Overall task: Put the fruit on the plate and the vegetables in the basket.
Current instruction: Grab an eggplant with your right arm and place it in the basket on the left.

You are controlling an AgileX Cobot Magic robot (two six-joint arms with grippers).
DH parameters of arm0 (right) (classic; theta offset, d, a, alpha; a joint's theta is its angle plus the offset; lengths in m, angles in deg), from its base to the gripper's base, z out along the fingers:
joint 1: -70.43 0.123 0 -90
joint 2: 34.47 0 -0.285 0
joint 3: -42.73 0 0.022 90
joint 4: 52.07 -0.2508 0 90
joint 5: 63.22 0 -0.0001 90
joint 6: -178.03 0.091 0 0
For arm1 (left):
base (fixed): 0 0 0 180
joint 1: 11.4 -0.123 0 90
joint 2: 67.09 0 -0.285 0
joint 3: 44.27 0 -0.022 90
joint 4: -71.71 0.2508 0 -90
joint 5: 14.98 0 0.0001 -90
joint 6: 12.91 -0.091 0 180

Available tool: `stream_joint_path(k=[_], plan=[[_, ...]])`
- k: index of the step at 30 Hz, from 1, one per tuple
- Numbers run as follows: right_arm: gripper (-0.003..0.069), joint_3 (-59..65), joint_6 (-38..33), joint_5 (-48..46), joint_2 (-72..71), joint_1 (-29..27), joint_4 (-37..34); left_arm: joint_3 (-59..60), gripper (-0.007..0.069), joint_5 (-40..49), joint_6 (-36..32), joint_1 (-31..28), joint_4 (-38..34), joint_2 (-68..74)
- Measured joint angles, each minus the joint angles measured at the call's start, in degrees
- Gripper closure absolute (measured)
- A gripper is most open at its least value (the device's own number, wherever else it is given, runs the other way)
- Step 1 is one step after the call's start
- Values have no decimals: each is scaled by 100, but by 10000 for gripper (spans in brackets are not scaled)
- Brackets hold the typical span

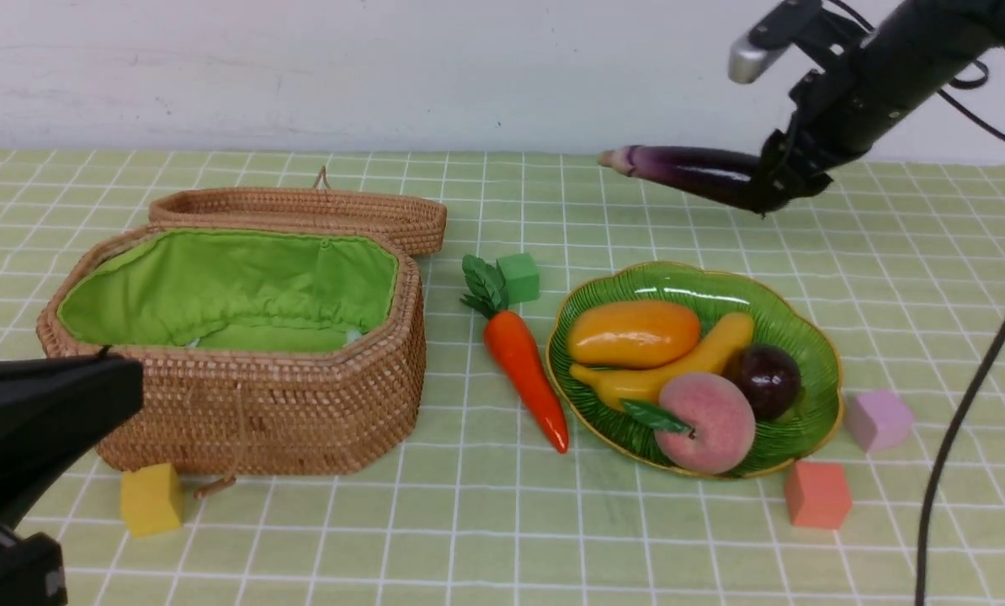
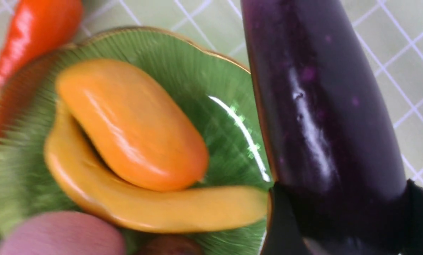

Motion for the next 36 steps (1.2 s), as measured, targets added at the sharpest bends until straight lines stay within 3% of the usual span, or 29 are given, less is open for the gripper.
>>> stream_joint_path(k=[7, 16, 22, 28, 36], plan=[[258, 0, 701, -18, -462, 856, 163, 0, 617, 459, 181, 0, 391, 0], [258, -13, 1410, -16, -704, 2496, 209, 0, 617, 1506, 1464, 0, 1712, -631], [258, -13, 1592, 895, -677, 3423, 208, 0, 617, 2106, 1601, 0, 1858, -1114], [258, -24, 1606, 1753, -334, 3785, 185, -5, 617, 2513, 1618, 0, 1865, -1385], [258, -24, 1606, 2390, 331, 3791, 385, -6, 617, 2582, 1618, 0, 1850, -1542]])
